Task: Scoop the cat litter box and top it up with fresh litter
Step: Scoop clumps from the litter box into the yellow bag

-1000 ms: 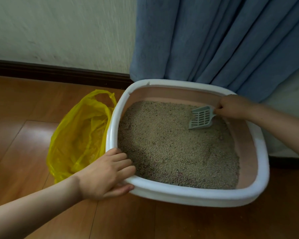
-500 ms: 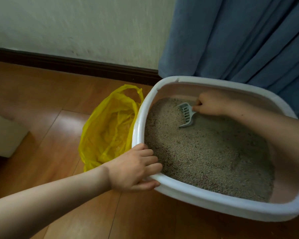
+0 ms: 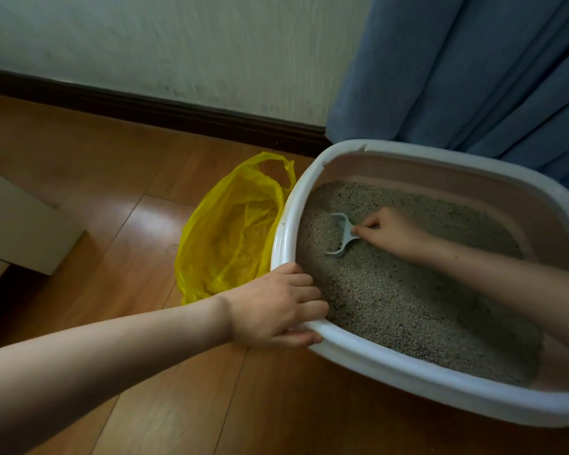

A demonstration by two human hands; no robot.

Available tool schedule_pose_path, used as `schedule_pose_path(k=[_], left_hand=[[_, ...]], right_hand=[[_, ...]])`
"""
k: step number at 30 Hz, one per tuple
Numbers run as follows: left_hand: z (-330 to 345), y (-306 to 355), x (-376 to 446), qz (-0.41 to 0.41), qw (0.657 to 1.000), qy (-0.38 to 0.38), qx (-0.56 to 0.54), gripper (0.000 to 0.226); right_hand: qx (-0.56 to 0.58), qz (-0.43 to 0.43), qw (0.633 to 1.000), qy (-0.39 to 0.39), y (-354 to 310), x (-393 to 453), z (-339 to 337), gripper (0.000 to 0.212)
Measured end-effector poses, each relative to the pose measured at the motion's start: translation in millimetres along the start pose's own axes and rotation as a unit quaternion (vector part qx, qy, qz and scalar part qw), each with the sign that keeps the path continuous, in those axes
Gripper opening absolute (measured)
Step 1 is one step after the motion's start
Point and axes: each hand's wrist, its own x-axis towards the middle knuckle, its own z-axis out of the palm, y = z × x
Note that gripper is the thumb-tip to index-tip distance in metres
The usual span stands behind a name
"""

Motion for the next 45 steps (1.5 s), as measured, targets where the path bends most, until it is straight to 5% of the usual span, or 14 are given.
schedule_pose_path(k=[9, 20, 26, 32, 38, 45], left_hand=[[-2.5, 1.4, -1.2, -0.003, 1.0, -0.003, 0.014, 0.03], [-2.5, 1.3, -0.6, 0.006, 1.0, 0.003, 0.009, 0.029], [-1.0, 0.5, -0.8, 0.009, 1.0, 0.002, 0.021, 0.027], [-1.6, 1.3, -1.7, 0.014, 1.0, 0.007, 0.02, 0.028], [-2.0, 2.0, -1.0, 0.017, 0.999, 0.01, 0.026, 0.028], [-2.7, 2.8, -1.2, 0.015, 0.999, 0.01, 0.03, 0.029]], right_hand=[[0.109, 0.024, 0.993, 0.046, 7.6, -21.8, 16.8, 0.038], [0.112, -0.003, 0.992, 0.048, 26.3, -62.0, -13.5, 0.043], [0.131, 0.03, 0.985, 0.112, 32.9, -72.7, -38.9, 0.04], [0.093, 0.006, 0.995, 0.044, 25.2, -94.5, -31.2, 0.037], [0.123, 0.055, 0.983, 0.127, 31.8, -95.2, -53.1, 0.037], [0.103, 0.009, 0.994, 0.028, 25.4, -106.0, -36.1, 0.034]])
